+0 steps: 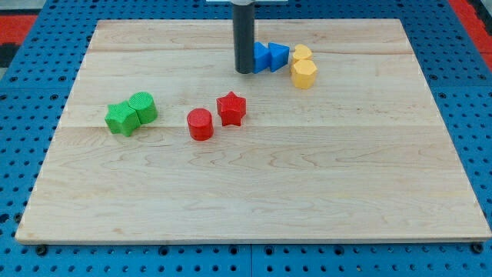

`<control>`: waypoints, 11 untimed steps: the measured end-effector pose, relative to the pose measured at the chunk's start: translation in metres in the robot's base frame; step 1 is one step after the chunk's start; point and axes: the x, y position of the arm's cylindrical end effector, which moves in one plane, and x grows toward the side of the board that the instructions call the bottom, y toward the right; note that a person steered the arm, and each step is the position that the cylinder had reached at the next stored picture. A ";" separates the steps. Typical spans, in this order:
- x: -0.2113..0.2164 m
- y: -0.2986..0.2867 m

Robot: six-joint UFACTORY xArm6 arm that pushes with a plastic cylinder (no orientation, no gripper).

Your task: Push the triangle at the top of the cube

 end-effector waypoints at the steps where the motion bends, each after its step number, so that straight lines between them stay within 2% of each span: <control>1: -0.006 0.048; 2: -0.019 0.080; 4: -0.070 0.085; 6: -0.085 0.102; 8: -0.121 0.100; 10: -0.080 0.046; 11: -0.076 0.086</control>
